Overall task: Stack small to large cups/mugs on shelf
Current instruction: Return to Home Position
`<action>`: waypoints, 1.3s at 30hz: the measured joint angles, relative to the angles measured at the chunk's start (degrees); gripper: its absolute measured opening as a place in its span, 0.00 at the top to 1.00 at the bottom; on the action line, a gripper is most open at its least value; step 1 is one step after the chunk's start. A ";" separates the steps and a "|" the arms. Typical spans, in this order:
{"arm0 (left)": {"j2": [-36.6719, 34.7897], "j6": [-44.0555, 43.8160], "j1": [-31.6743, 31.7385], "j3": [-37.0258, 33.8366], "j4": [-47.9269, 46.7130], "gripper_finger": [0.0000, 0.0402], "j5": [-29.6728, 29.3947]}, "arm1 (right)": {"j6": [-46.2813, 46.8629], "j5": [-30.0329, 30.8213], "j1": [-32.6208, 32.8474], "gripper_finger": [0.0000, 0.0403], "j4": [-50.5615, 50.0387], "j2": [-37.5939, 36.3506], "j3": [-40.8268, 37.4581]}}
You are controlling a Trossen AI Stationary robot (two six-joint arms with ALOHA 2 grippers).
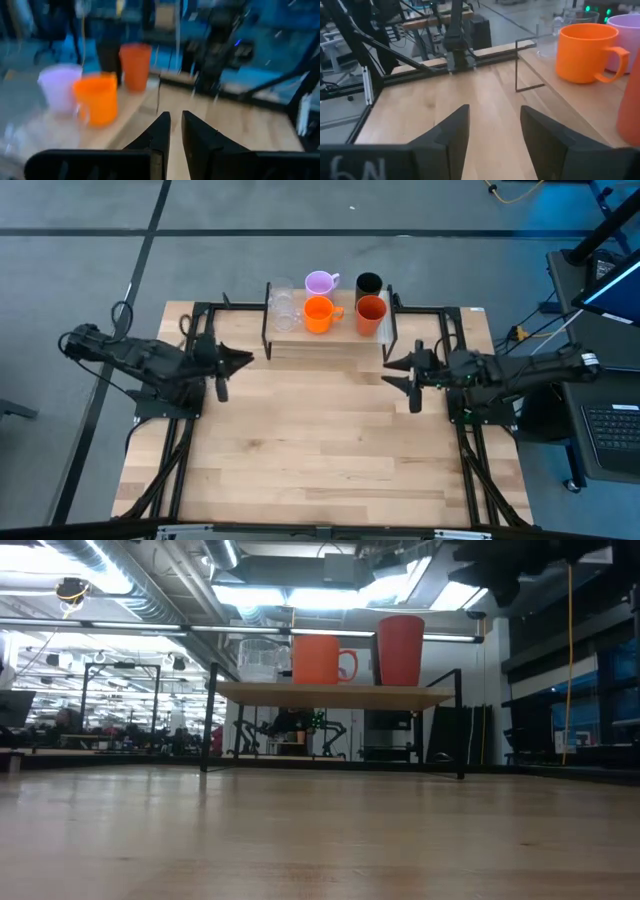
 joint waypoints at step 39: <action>-17.91 7.42 0.07 -43.78 41.97 0.90 4.34 | -12.83 3.44 -0.03 0.56 17.20 -22.38 -31.53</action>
